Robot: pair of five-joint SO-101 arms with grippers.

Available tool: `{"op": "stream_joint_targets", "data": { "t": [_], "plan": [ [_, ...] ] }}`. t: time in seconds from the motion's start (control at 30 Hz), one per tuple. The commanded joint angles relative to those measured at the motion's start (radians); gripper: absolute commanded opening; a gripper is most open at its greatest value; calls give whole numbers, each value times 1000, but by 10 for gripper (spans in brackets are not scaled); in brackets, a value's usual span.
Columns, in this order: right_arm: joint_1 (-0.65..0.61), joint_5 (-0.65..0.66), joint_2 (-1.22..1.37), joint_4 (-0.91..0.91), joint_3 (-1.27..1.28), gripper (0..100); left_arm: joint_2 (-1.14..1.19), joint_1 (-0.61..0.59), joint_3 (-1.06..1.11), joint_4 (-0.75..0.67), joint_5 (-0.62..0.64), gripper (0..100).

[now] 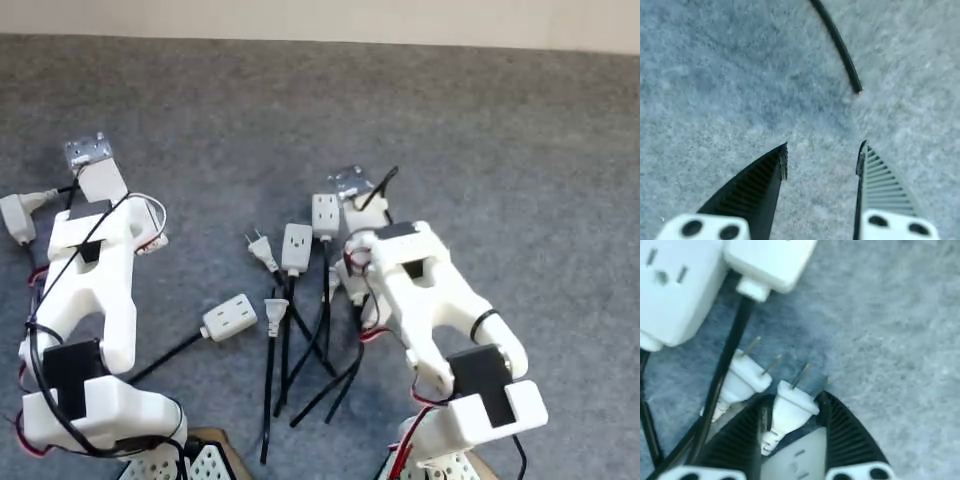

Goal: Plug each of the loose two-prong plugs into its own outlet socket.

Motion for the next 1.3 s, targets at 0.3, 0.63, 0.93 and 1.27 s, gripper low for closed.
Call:
{"op": "stream_joint_targets", "data": {
  "t": [0.3,0.63,0.93,1.27],
  "plan": [
    [122,18,-12,570,-713,5,-7,21,-1,-14,9,237],
    [341,336,-2,926,-957,5,-7,21,1,-15,9,238],
    [453,440,13,430,-344,5,-5,21,2,-15,8,238],
    [440,284,12,47,-38,5,-5,47,4,-15,6,238]
  ]
}}
